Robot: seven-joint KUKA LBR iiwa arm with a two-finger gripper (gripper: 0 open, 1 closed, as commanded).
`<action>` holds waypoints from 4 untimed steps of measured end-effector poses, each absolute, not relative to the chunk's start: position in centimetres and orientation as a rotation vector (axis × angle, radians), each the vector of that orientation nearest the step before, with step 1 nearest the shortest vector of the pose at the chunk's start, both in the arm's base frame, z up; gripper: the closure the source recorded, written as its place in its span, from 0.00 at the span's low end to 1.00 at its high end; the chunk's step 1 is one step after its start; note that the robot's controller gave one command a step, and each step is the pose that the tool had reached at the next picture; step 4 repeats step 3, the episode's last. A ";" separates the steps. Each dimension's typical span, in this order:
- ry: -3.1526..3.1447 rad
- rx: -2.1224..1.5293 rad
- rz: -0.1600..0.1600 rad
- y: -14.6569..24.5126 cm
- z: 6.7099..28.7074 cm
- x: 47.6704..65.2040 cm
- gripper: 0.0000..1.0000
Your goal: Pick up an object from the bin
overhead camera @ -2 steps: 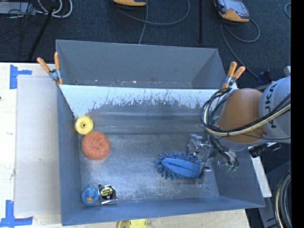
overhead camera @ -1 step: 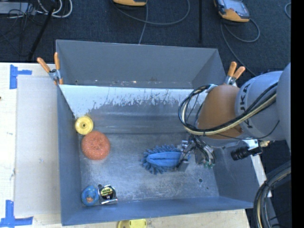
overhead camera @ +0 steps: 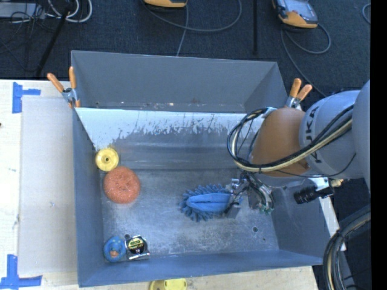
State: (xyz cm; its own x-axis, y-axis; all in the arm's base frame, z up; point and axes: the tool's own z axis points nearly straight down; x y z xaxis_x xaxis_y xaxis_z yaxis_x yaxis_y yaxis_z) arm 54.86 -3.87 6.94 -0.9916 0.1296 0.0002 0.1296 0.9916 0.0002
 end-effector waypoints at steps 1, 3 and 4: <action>-3.138 -0.164 0.001 -8.5 16.9 52.6 1.00; -3.145 -0.160 0.002 -10.8 34.1 52.2 1.00; -3.145 -0.160 0.002 -10.8 34.1 52.2 1.00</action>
Offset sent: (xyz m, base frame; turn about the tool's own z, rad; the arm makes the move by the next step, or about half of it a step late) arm 0.0000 0.0000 0.0000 0.0000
